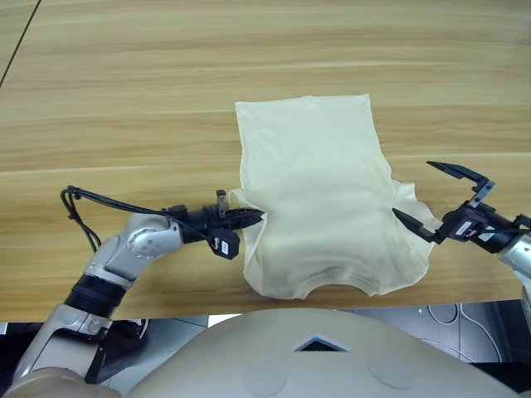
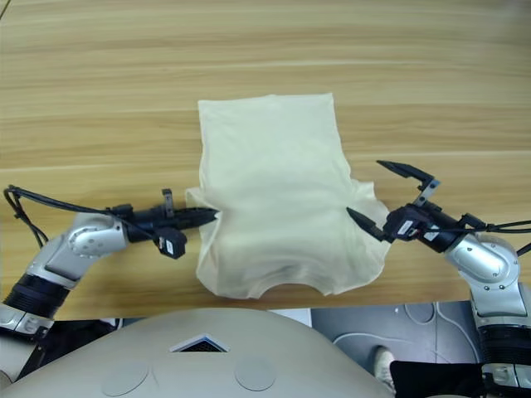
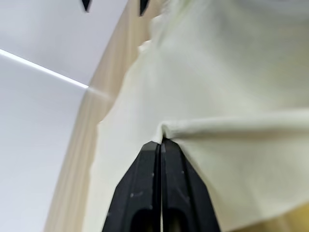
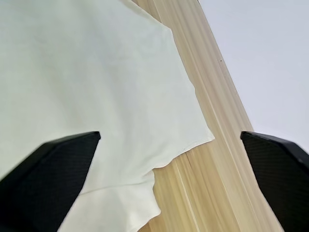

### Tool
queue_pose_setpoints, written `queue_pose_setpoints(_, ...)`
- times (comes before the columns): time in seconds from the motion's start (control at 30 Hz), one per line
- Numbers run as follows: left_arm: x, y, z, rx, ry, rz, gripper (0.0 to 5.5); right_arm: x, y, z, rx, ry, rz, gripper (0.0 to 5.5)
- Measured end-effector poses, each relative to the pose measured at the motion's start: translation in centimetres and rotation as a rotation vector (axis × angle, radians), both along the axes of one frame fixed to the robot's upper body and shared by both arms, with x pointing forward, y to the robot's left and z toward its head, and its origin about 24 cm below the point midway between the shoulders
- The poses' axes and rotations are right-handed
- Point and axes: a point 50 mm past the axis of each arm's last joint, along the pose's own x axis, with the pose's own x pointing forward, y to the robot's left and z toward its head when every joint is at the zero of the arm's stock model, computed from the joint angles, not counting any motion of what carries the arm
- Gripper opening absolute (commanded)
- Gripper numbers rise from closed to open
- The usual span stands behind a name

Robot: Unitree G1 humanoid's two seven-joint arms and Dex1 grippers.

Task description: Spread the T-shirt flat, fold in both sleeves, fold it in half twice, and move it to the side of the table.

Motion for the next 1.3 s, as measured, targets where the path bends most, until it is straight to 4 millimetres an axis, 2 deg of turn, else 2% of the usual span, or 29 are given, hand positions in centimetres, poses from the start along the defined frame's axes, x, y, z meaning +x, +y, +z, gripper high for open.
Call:
queue_pose_setpoints(0.3,0.3,-1.9,-1.5,0.005,0.03,0.006,0.01,0.2,-0.1,0.2,0.002,-0.01,-0.014,5.4)
queue_pose_setpoints(0.77,1.0,-3.3,-1.7,-0.042,0.048,0.078,0.01,0.1,0.0,0.2,0.007,-0.012,-0.015,5.4)
queue_pose_setpoints(1.0,0.8,-4.2,-1.9,-0.067,0.058,0.056,0.01,0.1,0.0,0.2,0.008,-0.011,-0.015,5.4)
queue_pose_setpoints(1.3,0.1,-4.7,-2.4,-0.076,0.116,0.023,1.41,-0.1,-0.1,0.1,0.009,-0.008,-0.021,5.4)
